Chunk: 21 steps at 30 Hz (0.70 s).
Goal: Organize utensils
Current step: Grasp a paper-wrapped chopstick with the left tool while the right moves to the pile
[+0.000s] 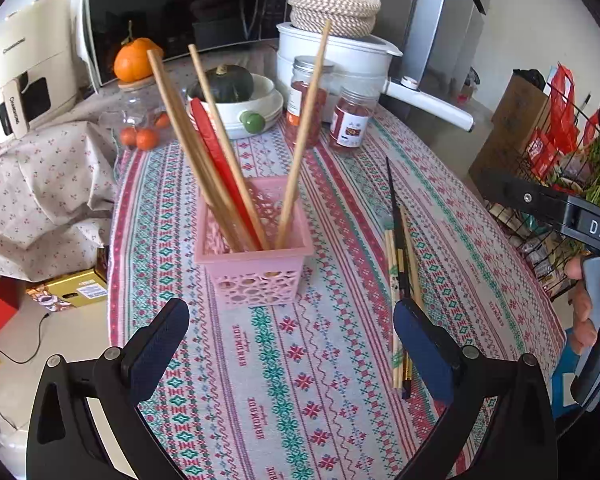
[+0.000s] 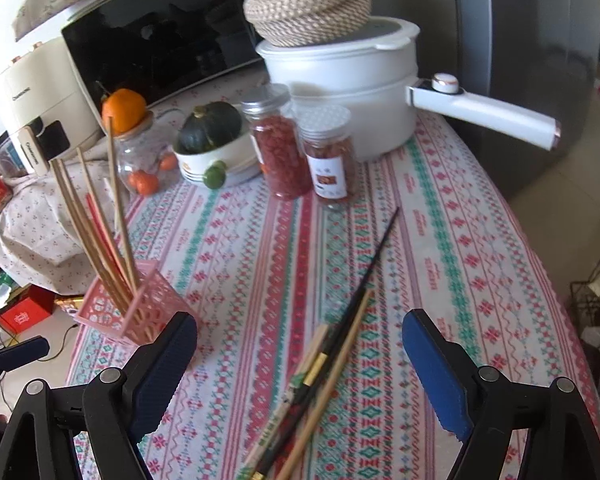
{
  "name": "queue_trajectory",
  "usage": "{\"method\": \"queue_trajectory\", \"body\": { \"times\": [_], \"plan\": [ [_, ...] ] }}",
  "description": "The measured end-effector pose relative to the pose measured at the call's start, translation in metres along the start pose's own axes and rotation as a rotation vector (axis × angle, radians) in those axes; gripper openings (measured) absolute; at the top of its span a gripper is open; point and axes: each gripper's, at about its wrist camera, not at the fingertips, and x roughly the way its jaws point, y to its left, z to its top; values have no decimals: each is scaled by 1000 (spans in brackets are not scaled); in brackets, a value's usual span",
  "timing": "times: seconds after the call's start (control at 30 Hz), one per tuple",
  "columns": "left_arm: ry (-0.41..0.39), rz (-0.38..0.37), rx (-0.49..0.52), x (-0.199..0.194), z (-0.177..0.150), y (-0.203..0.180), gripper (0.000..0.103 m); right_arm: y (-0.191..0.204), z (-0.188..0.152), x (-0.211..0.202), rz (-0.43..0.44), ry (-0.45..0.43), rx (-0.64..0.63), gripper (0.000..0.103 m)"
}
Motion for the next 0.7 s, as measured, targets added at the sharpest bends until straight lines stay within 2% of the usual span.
{"method": "queue_trajectory", "body": {
  "times": [0.17,0.3,0.47,0.6,0.67,0.7],
  "plan": [
    [20,-3,56,11,-1,-34,103,-34,-10,7,-64,81,48,90],
    [42,-3,83,23,-1,-60,103,-60,-18,11,-78,136,109,90],
    [120,-8,103,49,2,-88,103,-86,-23,7,-84,154,166,90],
    [141,6,110,68,8,-103,103,-100,-25,6,-93,164,181,90],
    [153,7,86,79,11,-105,99,-107,-27,6,-96,170,185,90],
    [167,0,70,85,12,-104,91,-110,-28,6,-97,174,186,90]
  ]
}}
